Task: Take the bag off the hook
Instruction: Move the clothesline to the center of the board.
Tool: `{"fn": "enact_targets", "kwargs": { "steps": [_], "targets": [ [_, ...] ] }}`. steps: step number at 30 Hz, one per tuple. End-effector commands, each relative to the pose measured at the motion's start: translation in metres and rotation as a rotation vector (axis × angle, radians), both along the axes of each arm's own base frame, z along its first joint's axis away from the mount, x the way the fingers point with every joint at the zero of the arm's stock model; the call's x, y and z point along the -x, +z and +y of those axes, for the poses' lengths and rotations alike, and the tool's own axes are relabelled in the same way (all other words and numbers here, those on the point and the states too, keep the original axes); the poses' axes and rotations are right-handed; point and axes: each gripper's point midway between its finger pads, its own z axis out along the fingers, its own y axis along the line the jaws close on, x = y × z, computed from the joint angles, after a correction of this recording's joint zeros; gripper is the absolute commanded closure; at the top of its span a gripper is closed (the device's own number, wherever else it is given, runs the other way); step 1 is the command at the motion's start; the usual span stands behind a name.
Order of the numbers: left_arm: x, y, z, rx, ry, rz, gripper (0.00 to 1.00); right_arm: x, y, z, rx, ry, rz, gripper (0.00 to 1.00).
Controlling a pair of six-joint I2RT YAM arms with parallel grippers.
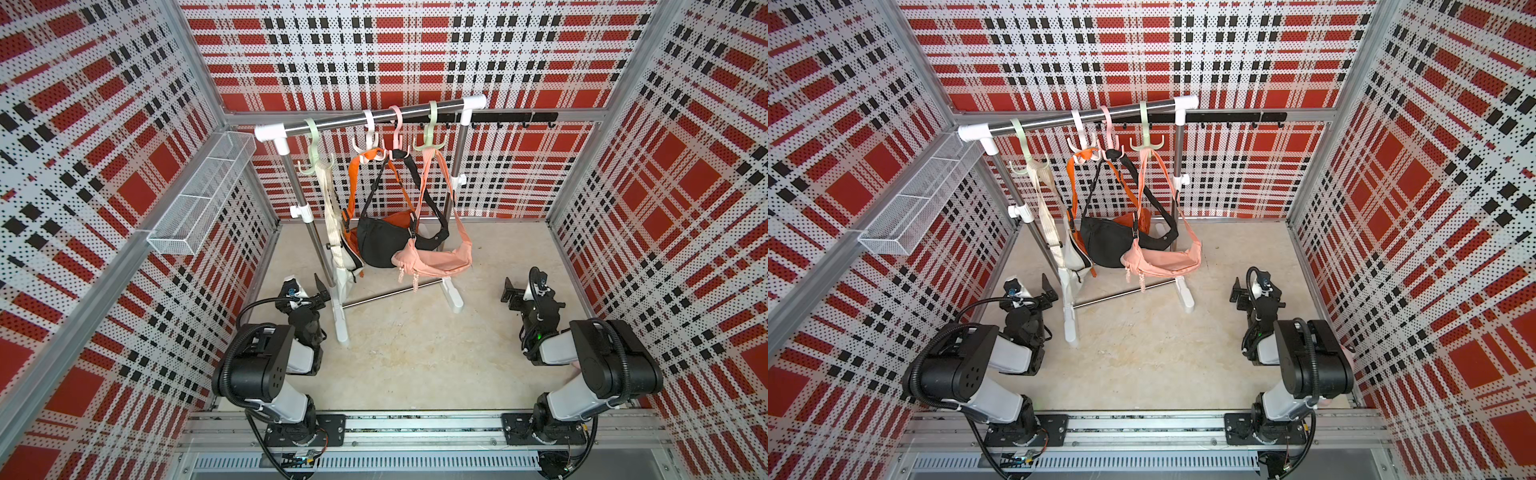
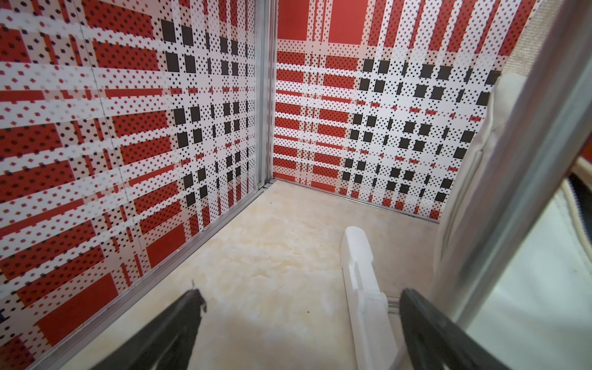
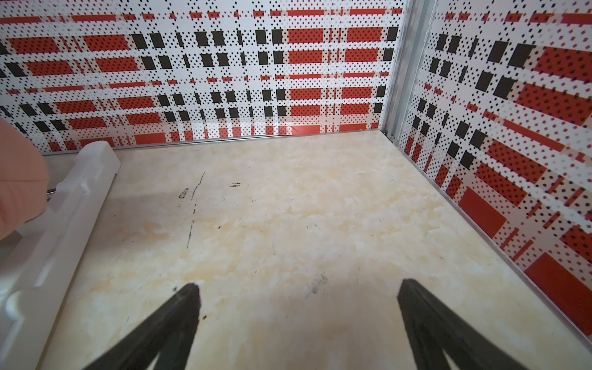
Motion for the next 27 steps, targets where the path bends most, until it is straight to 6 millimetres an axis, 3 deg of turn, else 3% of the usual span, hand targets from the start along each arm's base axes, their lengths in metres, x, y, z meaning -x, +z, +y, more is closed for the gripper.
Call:
{"fn": "enact_targets", "kwargs": {
  "steps": [1, 3, 9, 14, 17, 21, 27],
  "targets": [
    [-0.002, 0.004, 0.001, 0.006, -0.011, -0.017, 0.02, -0.005, 0.011, 0.001, 0.006, 0.0, -0.036, 0.0],
    [-0.001, 0.004, 0.001, 0.007, -0.012, -0.019, 0.02, -0.004, 0.011, 0.001, 0.007, 0.001, -0.036, 0.0],
    [0.018, 0.021, 0.005, 0.017, 0.017, -0.082, 0.02, -0.004, 0.022, 0.029, 0.06, 0.153, -0.039, 0.0],
    [0.045, 0.049, 0.021, 0.06, 0.12, -0.17, 0.01, -0.006, 0.041, 0.013, 0.042, 0.025, -0.001, 0.04],
    [0.049, 0.078, 0.028, 0.08, 0.166, -0.236, 0.02, -0.017, 0.062, 0.017, -0.012, 0.032, 0.023, 0.08],
    [0.033, 0.108, 0.03, 0.148, 0.158, -0.233, 0.08, -0.039, 0.101, 0.046, -0.018, 0.098, 0.045, 0.17],
    [0.025, 0.134, 0.007, 0.321, -0.035, -0.303, 0.19, -0.062, 0.173, 0.078, -0.108, 0.217, -0.048, 0.34]
  ]
}}
